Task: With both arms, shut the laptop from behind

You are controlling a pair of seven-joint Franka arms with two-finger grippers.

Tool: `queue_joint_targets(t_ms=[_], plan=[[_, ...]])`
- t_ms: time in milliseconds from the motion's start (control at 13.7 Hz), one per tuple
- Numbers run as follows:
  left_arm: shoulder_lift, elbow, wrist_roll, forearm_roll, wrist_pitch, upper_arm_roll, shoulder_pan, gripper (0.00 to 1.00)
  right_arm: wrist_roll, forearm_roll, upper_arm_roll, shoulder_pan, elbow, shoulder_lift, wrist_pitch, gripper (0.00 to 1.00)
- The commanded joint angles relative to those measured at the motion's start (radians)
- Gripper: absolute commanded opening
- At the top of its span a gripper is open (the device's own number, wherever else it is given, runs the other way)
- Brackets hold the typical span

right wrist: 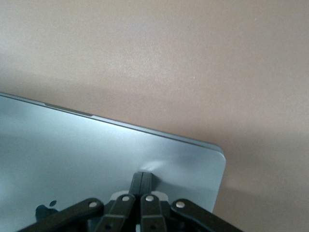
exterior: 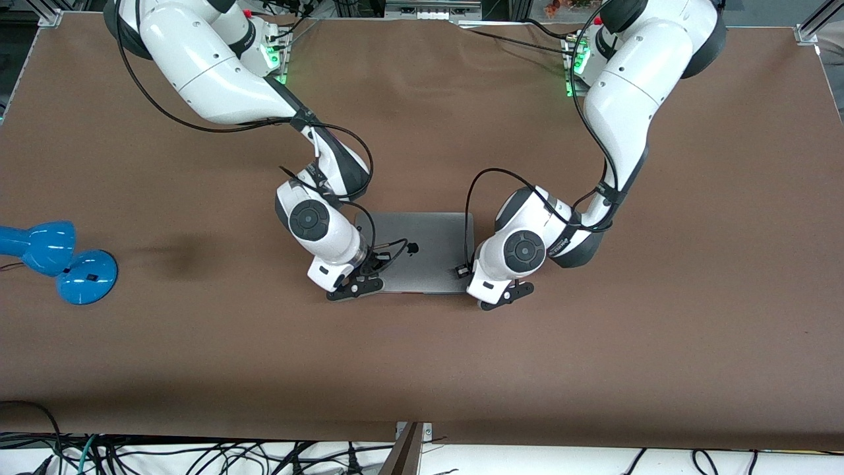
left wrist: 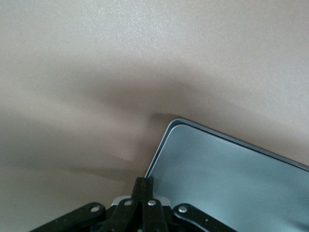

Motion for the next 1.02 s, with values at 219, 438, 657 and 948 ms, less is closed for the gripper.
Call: queue_joint_targets(t_ms=[219,438,657,948], plan=[[0.039,0.043,-0.019,0.041,0.021,0.027,-0.03,0.0,-0.013,-0.039,-0.002,0.004,0.002,0.019,0.034,0.0],[0.039,0.042,-0.019,0.041,0.022,0.027,-0.03,0.0,-0.019,-0.031,0.0,0.003,0.006,0.019,0.034,0.0],[0.026,0.042,-0.016,0.043,0.014,0.027,-0.026,0.0,-0.016,-0.025,0.0,0.003,0.006,0.016,0.027,0.0],[-0.051,0.027,-0.007,0.049,-0.053,0.026,-0.016,0.12,-0.005,0.111,0.003,0.004,0.032,-0.008,-0.07,0.02]])
